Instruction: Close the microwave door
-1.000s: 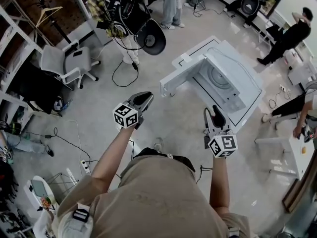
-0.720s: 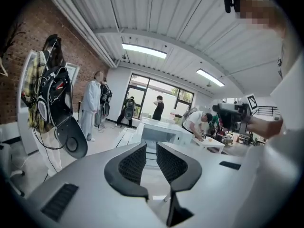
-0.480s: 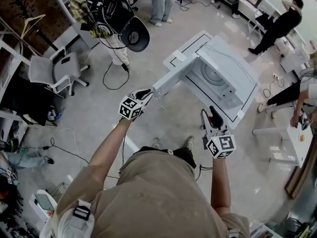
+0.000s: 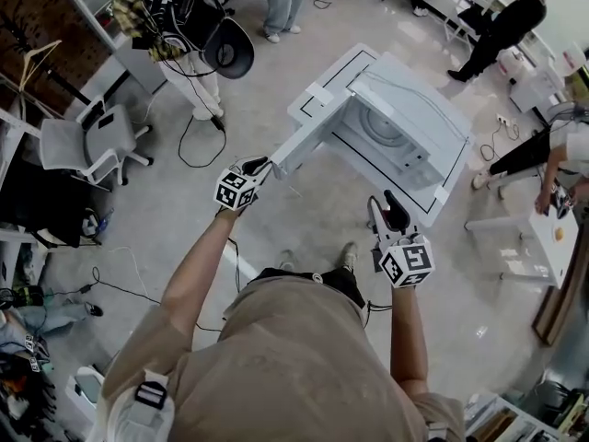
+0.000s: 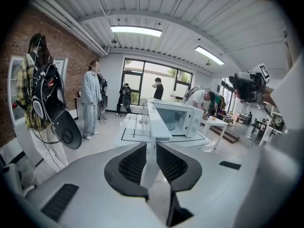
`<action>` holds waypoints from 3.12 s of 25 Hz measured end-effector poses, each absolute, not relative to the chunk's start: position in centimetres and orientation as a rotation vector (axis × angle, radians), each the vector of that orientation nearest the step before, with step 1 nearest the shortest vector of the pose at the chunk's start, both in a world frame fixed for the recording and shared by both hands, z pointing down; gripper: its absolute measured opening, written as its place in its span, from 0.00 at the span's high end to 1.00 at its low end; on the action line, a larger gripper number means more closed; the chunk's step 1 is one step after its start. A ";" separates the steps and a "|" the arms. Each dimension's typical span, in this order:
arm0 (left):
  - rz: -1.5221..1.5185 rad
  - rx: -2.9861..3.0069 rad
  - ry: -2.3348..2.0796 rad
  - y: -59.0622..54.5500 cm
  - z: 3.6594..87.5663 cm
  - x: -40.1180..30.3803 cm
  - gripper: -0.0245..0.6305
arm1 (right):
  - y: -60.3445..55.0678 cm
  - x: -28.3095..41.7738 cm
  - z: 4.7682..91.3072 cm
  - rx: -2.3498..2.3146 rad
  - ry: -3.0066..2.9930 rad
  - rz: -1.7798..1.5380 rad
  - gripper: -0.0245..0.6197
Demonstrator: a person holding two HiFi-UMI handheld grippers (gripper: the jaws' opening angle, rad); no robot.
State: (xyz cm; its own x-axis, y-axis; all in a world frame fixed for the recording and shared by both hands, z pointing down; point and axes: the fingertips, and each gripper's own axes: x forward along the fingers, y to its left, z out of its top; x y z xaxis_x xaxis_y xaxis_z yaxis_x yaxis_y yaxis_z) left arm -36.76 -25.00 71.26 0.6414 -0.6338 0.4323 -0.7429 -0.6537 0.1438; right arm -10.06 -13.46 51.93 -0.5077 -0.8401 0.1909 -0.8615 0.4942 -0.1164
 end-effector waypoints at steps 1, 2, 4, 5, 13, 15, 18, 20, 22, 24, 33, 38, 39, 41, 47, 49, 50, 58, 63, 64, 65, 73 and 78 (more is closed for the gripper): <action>0.512 2.556 -1.096 -25.1 71.4 -36.6 0.88 | -13.5 -9.9 52.0 1.504 -2.615 0.302 0.72; 0.524 2.558 -1.089 -25.1 71.5 -36.4 0.88 | -13.4 -9.8 52.0 1.509 -2.610 0.301 0.72; 0.536 2.561 -1.080 -25.2 71.6 -36.0 0.88 | -13.4 -9.7 52.1 1.510 -2.600 0.295 0.72; 0.537 2.562 -1.081 -25.2 71.6 -35.9 0.88 | -13.4 -9.7 52.2 1.506 -2.596 0.294 0.72; 0.561 2.577 -1.095 -25.3 71.4 -35.5 0.91 | -13.6 -9.6 53.0 1.492 -2.593 0.317 0.72; 0.570 2.580 -1.088 -25.1 71.4 -35.3 0.91 | -13.7 -9.6 53.3 1.480 -2.602 0.326 0.72; 0.577 2.584 -1.079 -24.8 71.3 -34.7 0.91 | -14.3 -9.5 53.7 1.467 -2.621 0.338 0.72; 0.586 2.579 -1.081 -24.6 71.3 -34.3 0.91 | -14.8 -9.3 53.8 1.454 -2.635 0.347 0.72; 0.592 2.563 -1.092 -24.1 71.5 -34.1 0.91 | -15.1 -9.0 53.7 1.433 -2.651 0.341 0.72; 0.588 2.553 -1.104 -23.6 71.5 -33.6 0.92 | -15.4 -8.1 53.2 1.424 -2.669 0.321 0.72; 0.588 2.500 -1.140 -21.3 71.3 -29.0 0.91 | -17.0 -0.2 51.6 1.397 -2.702 0.322 0.72; 0.537 2.435 -1.204 -20.4 71.4 -26.8 0.91 | -17.8 4.0 52.0 1.394 -2.702 0.337 0.72; 0.530 2.424 -1.218 -20.2 71.4 -26.3 0.91 | -17.9 4.8 52.1 1.393 -2.702 0.339 0.72; 0.530 2.409 -1.241 -19.9 71.5 -25.3 0.91 | -18.1 6.4 52.5 1.387 -2.704 0.344 0.72; 0.536 2.381 -1.284 -19.2 71.4 -22.6 0.91 | -18.4 9.4 52.9 1.339 -2.724 0.353 0.72; 0.527 2.371 -1.303 -19.0 71.6 -21.5 0.91 | -18.3 10.6 53.2 1.321 -2.730 0.351 0.72; 0.522 2.365 -1.312 -18.8 71.6 -20.9 0.91 | -18.2 11.2 53.3 1.314 -2.732 0.350 0.72; 0.513 2.364 -1.299 -17.9 71.6 -15.2 0.91 | -17.5 15.7 53.4 1.296 -2.745 0.350 0.72; 0.460 2.356 -1.285 -18.0 71.7 -11.5 0.91 | -17.0 18.5 53.9 1.316 -2.739 0.366 0.72; 0.450 2.353 -1.285 -18.1 71.7 -10.9 0.90 | -16.9 19.0 54.0 1.321 -2.737 0.368 0.72; 0.444 2.351 -1.283 -18.2 71.7 -10.3 0.90 | -16.8 19.4 54.0 1.326 -2.736 0.369 0.72; 0.453 2.381 -1.229 -18.6 71.6 -6.2 0.89 | -16.1 22.0 54.2 1.367 -2.728 0.382 0.72; 0.453 2.404 -1.180 -19.4 71.7 -3.4 0.89 | -16.0 23.0 54.4 1.384 -2.727 0.399 0.72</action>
State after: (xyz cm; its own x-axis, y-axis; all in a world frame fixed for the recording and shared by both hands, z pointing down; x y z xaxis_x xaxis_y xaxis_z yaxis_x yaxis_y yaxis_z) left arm -3.42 -19.44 71.69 0.5859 -0.6661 0.4616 -0.8038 -0.5500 0.2267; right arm 22.99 -15.98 54.37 -0.5961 -0.7854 0.1666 -0.8002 0.5644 -0.2027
